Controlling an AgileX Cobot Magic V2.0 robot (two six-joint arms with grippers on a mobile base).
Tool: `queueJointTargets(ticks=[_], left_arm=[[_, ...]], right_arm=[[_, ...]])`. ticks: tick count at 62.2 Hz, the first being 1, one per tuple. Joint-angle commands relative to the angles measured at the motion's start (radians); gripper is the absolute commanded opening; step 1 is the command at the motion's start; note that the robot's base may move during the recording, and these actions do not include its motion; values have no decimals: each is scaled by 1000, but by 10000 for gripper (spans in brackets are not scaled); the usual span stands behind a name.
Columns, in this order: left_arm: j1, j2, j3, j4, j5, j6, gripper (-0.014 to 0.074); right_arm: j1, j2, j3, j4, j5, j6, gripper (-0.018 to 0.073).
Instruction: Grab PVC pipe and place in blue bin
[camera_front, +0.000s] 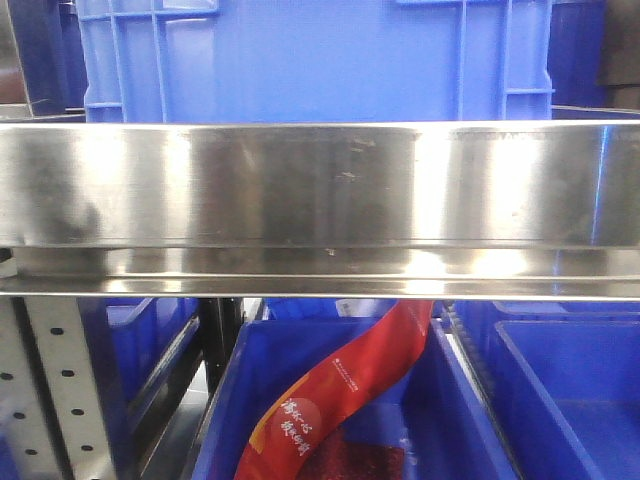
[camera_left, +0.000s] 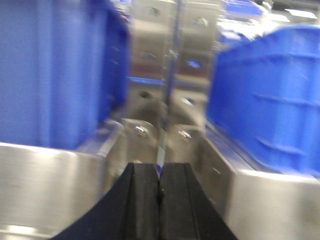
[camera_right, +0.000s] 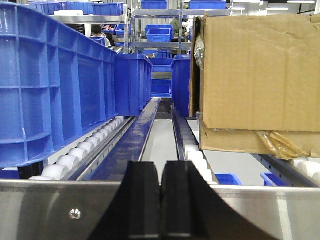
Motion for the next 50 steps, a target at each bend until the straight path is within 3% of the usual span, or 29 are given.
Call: queueJointTargets(ticks=[1, 12, 21, 28, 50], left_arm=[[28, -7, 5, -20, -74, 11, -111], [30, -7, 5, -20, -70, 11, -111], [12, -7, 5, -27, -63, 100, -111], [-16, -7, 5, -68, -44, 100, -111], [-33, -7, 5, -68, 18, 100, -111]], right_arm=[[-5, -3, -1, -5, -20, -1, -169], [-5, -3, -1, -5, -20, -1, -169], [-5, -3, -1, -5, -20, -1, -169], [-5, -3, -1, -5, -20, -1, -169], [-5, -3, -1, -5, -20, -1, -169]])
